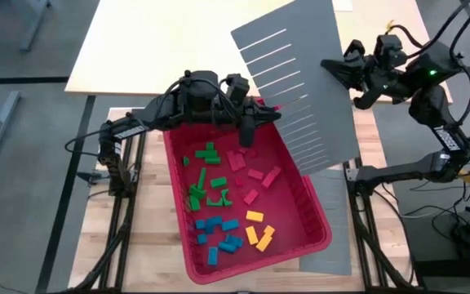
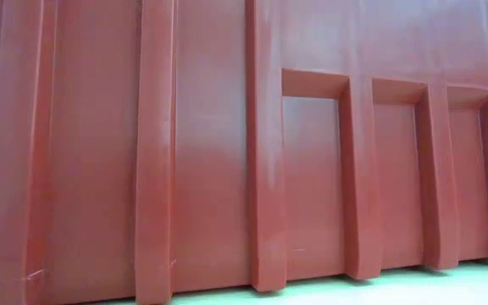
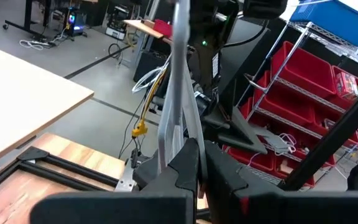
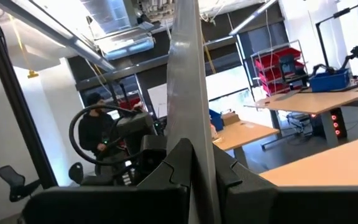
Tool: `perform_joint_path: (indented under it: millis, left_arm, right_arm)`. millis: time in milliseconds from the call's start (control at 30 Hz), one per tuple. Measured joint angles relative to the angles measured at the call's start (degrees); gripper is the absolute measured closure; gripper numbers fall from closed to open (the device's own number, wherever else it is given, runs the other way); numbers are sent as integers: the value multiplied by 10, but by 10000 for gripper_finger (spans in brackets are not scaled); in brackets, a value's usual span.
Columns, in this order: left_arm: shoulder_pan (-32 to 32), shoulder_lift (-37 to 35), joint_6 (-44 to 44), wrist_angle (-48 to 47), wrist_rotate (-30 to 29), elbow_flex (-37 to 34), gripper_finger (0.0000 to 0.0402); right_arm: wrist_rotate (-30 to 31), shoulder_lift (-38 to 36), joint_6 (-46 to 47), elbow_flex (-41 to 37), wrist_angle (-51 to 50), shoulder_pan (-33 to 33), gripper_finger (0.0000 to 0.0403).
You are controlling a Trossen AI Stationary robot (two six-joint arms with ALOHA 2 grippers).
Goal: Sort blocks
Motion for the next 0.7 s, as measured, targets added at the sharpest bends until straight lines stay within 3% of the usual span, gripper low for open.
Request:
perform_joint_path:
  millis: [533,700]
  left_arm:
    - [6,58,-7,-5,21,-3,401]
    - [8,57,-8,-46,22,-2,401]
  right_arm:
    - [11,-8,-30,5,-135,-1,403]
    - [4,-12,-33,3,-160,0,403]
